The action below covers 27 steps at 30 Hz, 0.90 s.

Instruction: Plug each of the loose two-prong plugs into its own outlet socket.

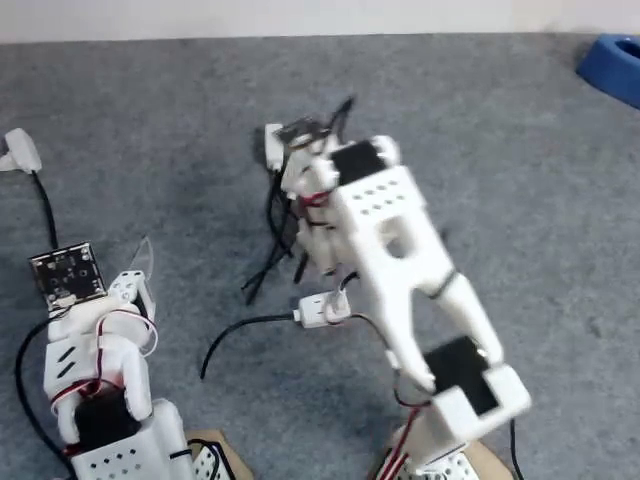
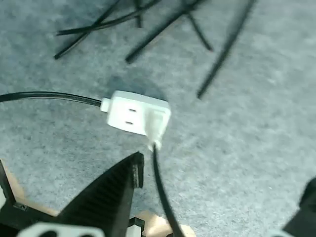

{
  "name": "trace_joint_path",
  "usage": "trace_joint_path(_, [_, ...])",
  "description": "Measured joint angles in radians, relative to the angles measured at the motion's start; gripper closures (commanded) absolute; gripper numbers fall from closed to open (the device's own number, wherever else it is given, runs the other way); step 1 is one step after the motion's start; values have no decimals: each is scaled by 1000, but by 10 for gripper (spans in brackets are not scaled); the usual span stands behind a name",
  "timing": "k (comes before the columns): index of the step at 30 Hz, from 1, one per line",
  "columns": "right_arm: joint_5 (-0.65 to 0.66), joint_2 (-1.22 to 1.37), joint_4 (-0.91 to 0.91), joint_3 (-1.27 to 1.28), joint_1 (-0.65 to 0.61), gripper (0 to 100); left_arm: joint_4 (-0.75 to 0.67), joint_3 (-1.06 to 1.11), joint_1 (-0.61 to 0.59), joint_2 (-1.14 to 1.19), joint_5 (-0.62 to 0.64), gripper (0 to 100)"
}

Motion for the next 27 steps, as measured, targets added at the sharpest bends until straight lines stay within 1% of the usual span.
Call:
trace_joint_path(3, [0, -135, 0, 8, 94, 523, 0, 0, 52, 2, -31, 733])
trace_joint_path(6, [0, -244, 0, 34, 249, 523, 25, 0, 152, 2, -97, 733])
trace_joint_path(9, [8, -316, -49, 152, 417, 523, 106, -5, 272, 2, -169, 733])
trace_joint_path(11, [41, -362, -140, 296, 473, 523, 163, -23, 341, 2, -209, 733])
trace_joint_path(17, [109, -597, -562, 961, 494, 523, 310, -60, 482, 2, -304, 733])
trace_joint_path(19, [132, -687, -672, 1178, 493, 523, 319, -61, 500, 49, -351, 732])
trace_joint_path(20, [144, -729, -694, 1257, 493, 523, 319, -71, 509, 87, -376, 732])
trace_joint_path(23, [158, -827, -707, 1349, 493, 523, 328, -153, 545, 249, -433, 733])
trace_joint_path(27, [163, -872, -710, 1378, 486, 523, 328, -347, 595, 571, -457, 731])
